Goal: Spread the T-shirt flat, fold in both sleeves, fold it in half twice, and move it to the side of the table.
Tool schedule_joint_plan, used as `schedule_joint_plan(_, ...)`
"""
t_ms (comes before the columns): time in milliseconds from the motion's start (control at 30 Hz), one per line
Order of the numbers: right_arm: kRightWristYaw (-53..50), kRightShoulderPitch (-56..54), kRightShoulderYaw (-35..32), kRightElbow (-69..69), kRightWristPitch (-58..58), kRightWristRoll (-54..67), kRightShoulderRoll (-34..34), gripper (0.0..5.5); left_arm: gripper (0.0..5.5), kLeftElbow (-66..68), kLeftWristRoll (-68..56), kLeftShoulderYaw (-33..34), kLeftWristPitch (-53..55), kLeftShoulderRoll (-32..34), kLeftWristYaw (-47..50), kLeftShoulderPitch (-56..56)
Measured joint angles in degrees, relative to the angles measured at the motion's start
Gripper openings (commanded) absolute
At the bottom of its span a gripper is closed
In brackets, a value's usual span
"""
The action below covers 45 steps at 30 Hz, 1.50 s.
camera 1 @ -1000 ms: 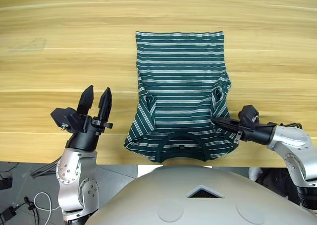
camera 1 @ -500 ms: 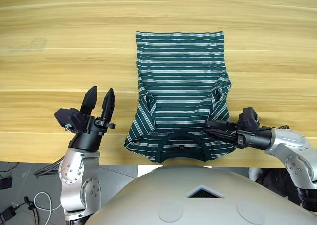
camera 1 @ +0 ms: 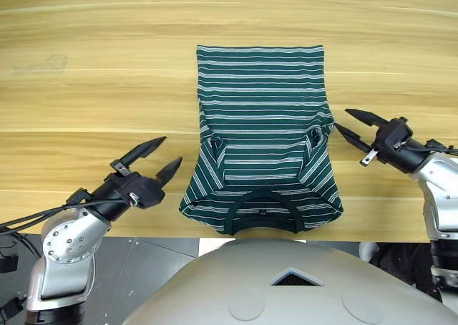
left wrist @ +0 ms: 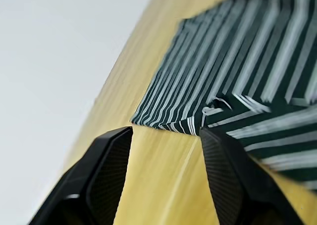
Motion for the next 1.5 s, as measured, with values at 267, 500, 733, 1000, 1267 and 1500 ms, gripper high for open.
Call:
schedule_joint_plan(267,-1.30,-3.49,1.02,26.01,-46.61,-17.33,-11.22,1.58,2.53,12.76,22.67,2.38,-24.04,12.89,5.74,-1.83)
schedule_joint_plan(500,-5.00,-5.66,7.89,38.37,-64.24,-25.51,-14.87,1.58,2.53,19.79,35.10,0.07,-35.54,16.66,14.69,-3.21)
schedule_joint_plan(733,-8.85,-3.96,13.44,37.41,-64.54,-27.25,-15.45,1.58,2.53,19.66,36.56,-6.22,-34.85,14.82,19.60,-5.56)
schedule_joint_plan(1000,-11.49,-2.44,18.53,32.92,-60.47,-26.41,-15.93,1.58,2.53,20.00,36.54,-12.43,-33.01,14.45,20.91,-9.99)
schedule_joint_plan(1267,-13.10,-1.95,20.29,30.69,-58.30,-26.35,-16.21,1.58,2.53,20.62,36.40,-15.68,-31.36,15.29,23.02,-10.84)
schedule_joint_plan(1500,-13.80,-1.79,20.81,30.61,-57.61,-26.51,-17.00,0.38,1.34,20.31,35.22,-17.94,-28.70,16.08,22.78,-10.61)
